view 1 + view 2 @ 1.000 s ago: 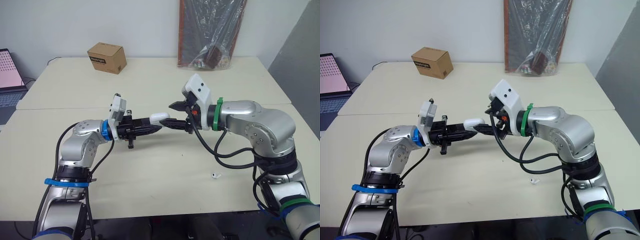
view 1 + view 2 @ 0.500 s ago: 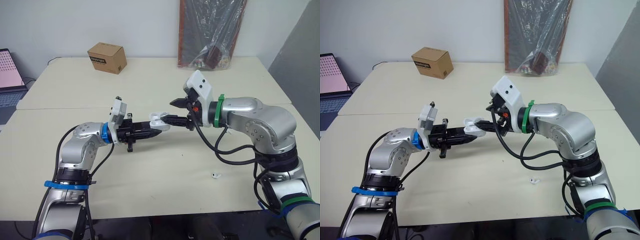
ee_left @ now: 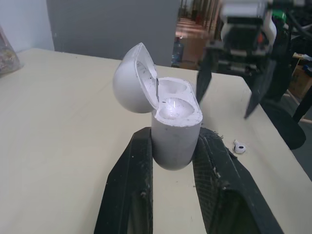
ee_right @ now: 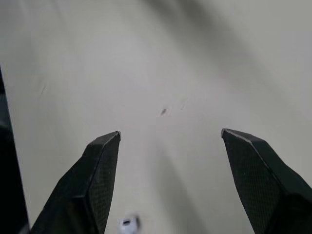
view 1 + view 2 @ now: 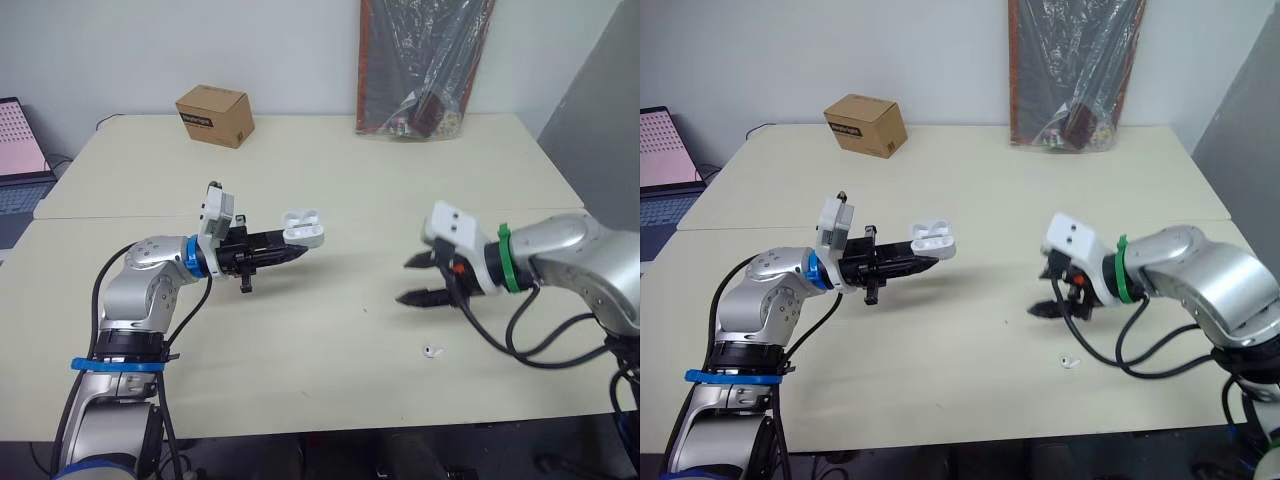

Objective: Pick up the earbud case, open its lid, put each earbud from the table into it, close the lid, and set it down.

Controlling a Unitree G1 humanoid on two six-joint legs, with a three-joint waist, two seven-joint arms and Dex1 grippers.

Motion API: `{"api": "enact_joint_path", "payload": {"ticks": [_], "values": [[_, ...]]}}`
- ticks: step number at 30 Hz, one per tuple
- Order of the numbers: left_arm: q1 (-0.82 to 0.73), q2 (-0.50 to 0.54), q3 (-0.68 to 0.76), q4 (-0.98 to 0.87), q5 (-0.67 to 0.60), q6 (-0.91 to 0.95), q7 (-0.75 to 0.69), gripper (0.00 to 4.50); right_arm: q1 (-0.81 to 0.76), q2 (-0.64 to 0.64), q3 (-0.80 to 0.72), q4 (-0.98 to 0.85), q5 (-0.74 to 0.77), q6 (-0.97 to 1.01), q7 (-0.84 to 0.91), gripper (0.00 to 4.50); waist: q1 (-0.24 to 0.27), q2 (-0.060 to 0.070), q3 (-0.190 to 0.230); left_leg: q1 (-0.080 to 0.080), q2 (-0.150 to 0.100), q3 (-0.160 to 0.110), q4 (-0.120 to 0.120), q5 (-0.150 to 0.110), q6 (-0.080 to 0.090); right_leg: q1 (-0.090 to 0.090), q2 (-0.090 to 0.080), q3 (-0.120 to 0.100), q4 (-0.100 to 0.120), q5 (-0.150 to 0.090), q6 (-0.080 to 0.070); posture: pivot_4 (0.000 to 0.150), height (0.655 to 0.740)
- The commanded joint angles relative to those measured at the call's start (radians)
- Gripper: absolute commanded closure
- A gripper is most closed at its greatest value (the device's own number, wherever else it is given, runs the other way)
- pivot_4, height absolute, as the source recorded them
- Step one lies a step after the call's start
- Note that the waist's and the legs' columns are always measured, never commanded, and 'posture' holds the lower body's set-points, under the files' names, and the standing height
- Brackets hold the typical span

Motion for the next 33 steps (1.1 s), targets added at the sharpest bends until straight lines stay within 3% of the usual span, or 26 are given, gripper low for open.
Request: {"api": "enact_joint_path", "payload": {"ticks": [1,6,23,26,28,33], "values": [[-0.016,0.008,0.016,-0.033,-0.017,-0.009,-0.001,3.74,0.006,-0.046,0.125,-0.090,-0.070,0.011,0.001,1.06,0.000,0.000,0.000,0.000,0.000,0.000,0.000,0.000,0.000,0.000,0.000,0.000,0.000,0.000,0.001,0.150,0.7400],[-0.009,0.007,0.012,-0.048,-0.014,-0.010,0.004,3.74,-0.023,-0.040,0.252,-0.162,-0.089,0.122,-0.012,1.06,0.001,0.000,0.000,0.000,0.000,0.000,0.001,0.000,0.000,0.000,0.000,0.000,0.000,-0.002,0.003,0.150,0.7400],[0.003,0.012,0.006,-0.066,-0.007,-0.006,0.009,3.74,0.009,-0.030,0.351,-0.106,-0.197,0.126,-0.093,1.06,0.002,0.000,0.000,0.000,0.000,0.000,0.001,0.000,0.000,0.000,0.000,0.000,0.000,-0.002,0.003,0.150,0.7400],[0.008,0.014,0.006,-0.072,-0.007,-0.005,0.009,3.74,0.015,-0.032,0.350,-0.113,-0.201,0.129,-0.088,1.69,0.002,0.000,0.000,0.000,0.000,0.000,0.001,0.000,0.000,0.001,0.000,0.000,0.000,-0.002,0.003,0.150,0.7400],[0.011,0.013,0.005,-0.075,-0.006,-0.005,0.010,3.74,0.014,-0.031,0.351,-0.116,-0.206,0.130,-0.086,2.36,0.002,0.000,0.000,0.000,0.000,0.000,0.001,0.000,0.000,0.001,0.000,0.000,0.000,-0.002,0.004,0.150,0.7400],[0.014,0.011,0.003,-0.080,-0.005,-0.004,0.014,3.74,0.004,-0.025,0.368,-0.121,-0.224,0.132,-0.086,2.36,0.002,0.000,0.000,0.000,0.000,0.000,0.001,0.000,0.000,0.001,0.000,0.000,0.000,-0.002,0.003,0.150,0.7400]]}}
